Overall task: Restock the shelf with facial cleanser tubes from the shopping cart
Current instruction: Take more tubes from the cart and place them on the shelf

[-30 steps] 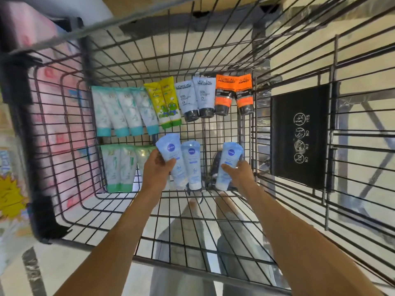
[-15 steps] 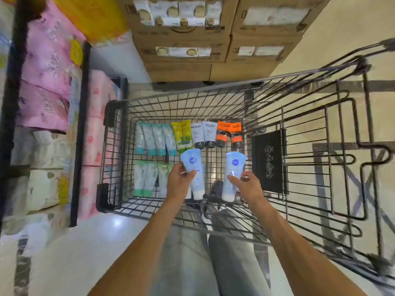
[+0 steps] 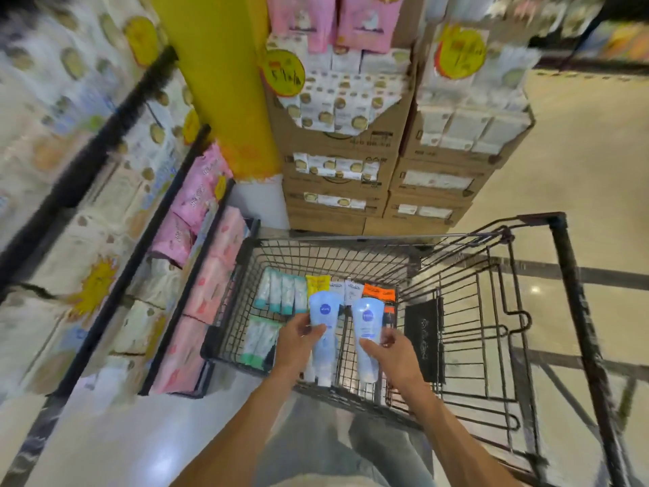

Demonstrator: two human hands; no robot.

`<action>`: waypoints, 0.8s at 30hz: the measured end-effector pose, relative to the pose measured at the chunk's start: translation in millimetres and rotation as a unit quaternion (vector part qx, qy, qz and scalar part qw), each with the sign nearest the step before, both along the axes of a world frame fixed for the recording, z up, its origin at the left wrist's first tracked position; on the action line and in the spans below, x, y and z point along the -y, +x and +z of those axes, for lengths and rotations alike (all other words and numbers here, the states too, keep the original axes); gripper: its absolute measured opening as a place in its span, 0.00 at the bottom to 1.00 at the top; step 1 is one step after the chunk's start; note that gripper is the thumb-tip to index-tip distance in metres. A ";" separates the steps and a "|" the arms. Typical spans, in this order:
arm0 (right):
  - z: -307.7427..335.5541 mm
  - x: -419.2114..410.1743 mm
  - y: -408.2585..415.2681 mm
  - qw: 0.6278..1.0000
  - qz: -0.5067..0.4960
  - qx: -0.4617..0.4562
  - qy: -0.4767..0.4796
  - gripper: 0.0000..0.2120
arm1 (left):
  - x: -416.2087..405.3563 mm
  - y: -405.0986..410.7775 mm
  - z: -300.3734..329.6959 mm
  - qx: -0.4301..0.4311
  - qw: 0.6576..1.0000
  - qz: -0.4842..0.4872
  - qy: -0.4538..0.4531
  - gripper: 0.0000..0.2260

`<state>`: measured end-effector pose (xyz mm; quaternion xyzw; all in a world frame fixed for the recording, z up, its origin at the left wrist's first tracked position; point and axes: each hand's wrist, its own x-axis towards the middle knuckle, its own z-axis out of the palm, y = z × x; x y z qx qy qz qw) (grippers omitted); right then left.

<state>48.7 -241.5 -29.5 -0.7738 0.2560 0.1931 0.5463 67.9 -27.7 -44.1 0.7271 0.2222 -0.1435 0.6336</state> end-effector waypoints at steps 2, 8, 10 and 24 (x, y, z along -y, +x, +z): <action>8.5 2.0 1.3 0.999 0.037 0.017 -0.008 0.15 | 3.1 -11.0 8.9 0.015 1.000 0.018 0.005 0.09; 23.0 1.5 9.9 0.983 0.177 0.053 -0.010 0.16 | 12.3 -62.4 34.2 0.031 0.985 0.172 -0.009 0.09; 25.0 -6.0 8.4 0.971 0.230 0.065 -0.008 0.16 | 11.6 -89.6 39.8 0.040 0.971 0.234 -0.017 0.07; 33.1 -143.2 -121.0 0.816 0.569 0.060 0.078 0.17 | 5.0 -341.6 80.4 0.081 0.813 0.576 0.027 0.09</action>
